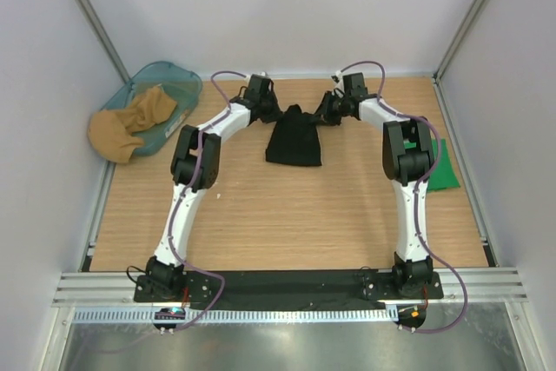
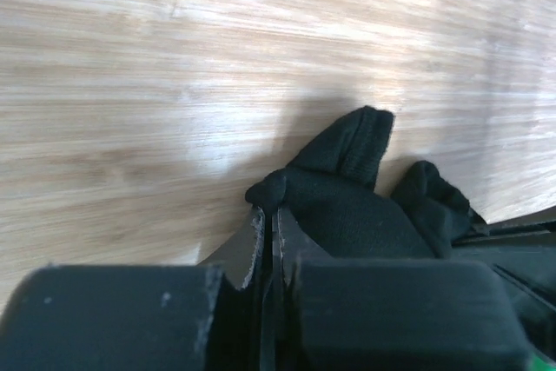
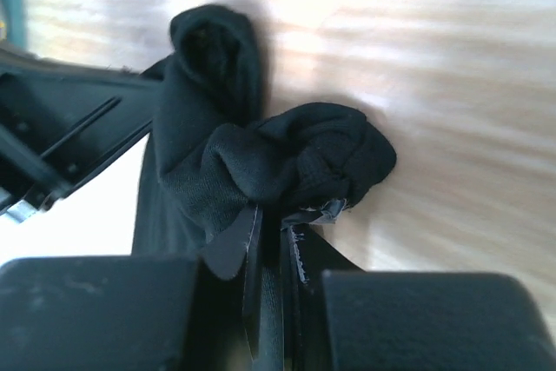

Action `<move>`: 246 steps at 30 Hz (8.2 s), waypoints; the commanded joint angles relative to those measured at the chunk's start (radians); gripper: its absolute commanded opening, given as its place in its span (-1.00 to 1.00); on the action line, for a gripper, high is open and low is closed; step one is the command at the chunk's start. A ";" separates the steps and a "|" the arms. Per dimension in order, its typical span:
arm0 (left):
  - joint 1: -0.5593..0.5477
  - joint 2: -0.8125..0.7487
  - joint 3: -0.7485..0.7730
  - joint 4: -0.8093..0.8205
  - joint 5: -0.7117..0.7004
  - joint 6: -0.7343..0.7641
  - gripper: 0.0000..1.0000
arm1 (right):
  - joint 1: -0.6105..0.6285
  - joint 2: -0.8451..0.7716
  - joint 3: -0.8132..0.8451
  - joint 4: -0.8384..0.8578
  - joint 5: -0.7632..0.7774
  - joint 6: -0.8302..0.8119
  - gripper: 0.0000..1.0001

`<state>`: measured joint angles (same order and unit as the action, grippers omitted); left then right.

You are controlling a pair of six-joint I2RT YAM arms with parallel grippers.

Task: Fold and stack the tank tops

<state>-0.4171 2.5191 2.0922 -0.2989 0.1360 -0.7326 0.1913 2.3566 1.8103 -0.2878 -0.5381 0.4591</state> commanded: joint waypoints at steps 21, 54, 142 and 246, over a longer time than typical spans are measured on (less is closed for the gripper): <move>-0.083 -0.510 -0.600 0.127 -0.090 -0.014 0.18 | -0.058 -0.427 -0.532 0.036 0.033 0.039 0.43; -0.080 -0.365 -0.351 -0.032 -0.210 0.194 -0.23 | 0.157 -0.324 -0.238 -0.172 0.587 -0.180 -0.02; -0.201 -0.148 0.077 -0.100 0.223 0.480 -1.00 | -0.056 -0.214 -0.459 0.245 0.193 0.190 -0.38; -0.123 -0.171 -0.273 -0.206 -0.193 0.111 0.21 | 0.162 -0.252 -0.433 0.033 0.635 -0.046 -0.29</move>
<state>-0.5301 2.2906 1.8130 -0.4389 -0.0273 -0.5930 0.3496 2.0563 1.3777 -0.1925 0.0395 0.4393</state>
